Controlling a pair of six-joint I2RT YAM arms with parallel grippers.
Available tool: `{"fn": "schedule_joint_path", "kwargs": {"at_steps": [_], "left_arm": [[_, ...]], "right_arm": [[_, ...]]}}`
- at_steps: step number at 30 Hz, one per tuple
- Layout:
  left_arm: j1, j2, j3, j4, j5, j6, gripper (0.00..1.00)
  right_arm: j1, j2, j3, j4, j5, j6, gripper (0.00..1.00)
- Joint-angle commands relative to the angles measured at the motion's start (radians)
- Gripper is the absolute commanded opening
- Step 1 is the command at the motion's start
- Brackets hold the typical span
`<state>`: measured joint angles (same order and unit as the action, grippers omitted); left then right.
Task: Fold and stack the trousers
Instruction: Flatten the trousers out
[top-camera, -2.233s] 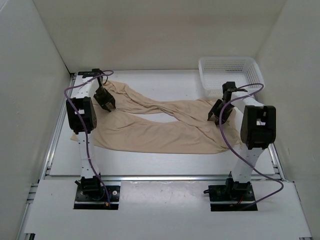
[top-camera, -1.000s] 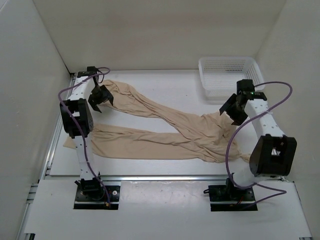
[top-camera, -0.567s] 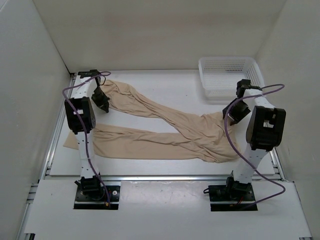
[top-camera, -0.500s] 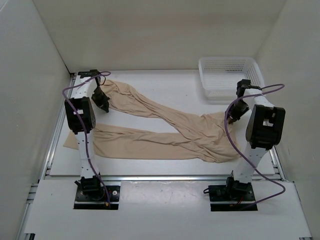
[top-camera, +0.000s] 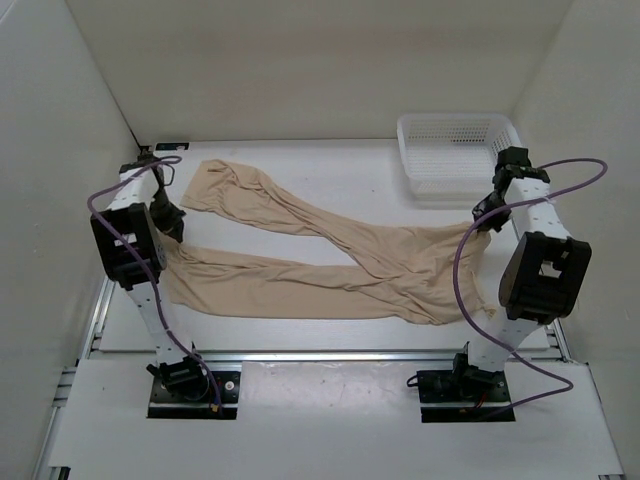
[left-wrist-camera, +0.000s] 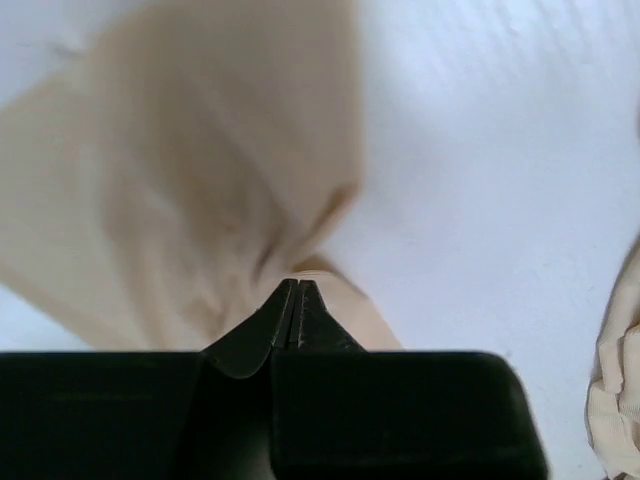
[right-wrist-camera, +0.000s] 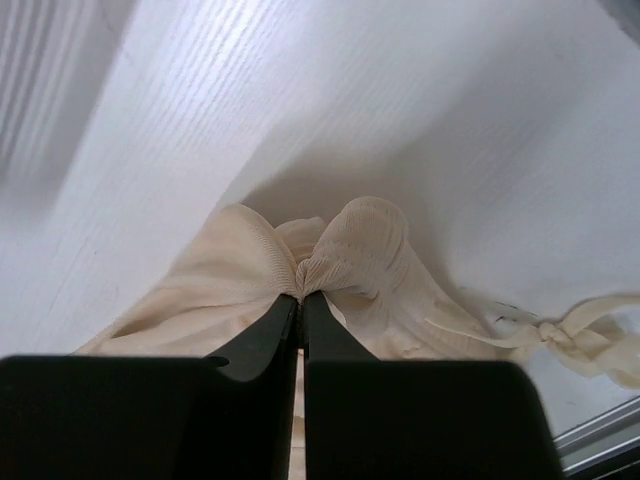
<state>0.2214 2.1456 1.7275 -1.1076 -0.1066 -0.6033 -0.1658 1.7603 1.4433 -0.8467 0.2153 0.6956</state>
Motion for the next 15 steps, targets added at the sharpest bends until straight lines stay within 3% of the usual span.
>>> {"fn": "schedule_joint_path", "kwargs": {"at_steps": [1,4,5,9,15], "left_arm": [[0.027,-0.14,-0.045,0.045,-0.03,0.002,0.11],[-0.016,-0.127,0.009,0.045,0.036,0.025,0.15],[-0.051,-0.109,0.073,0.045,0.045,0.025,0.33],[-0.128,0.045,0.275,-0.03,0.045,0.025,0.89],[-0.181,0.298,0.543,-0.107,0.054,-0.016,0.93]], "right_arm": [[-0.02,-0.012,-0.041,-0.014,0.027,-0.018,0.0],[-0.02,-0.002,-0.05,-0.003,-0.007,-0.028,0.0],[-0.02,-0.002,-0.05,0.007,-0.007,-0.028,0.0],[-0.02,-0.002,-0.05,0.008,-0.03,-0.028,0.0],[-0.02,-0.002,-0.05,0.017,-0.048,-0.038,0.0]]}}
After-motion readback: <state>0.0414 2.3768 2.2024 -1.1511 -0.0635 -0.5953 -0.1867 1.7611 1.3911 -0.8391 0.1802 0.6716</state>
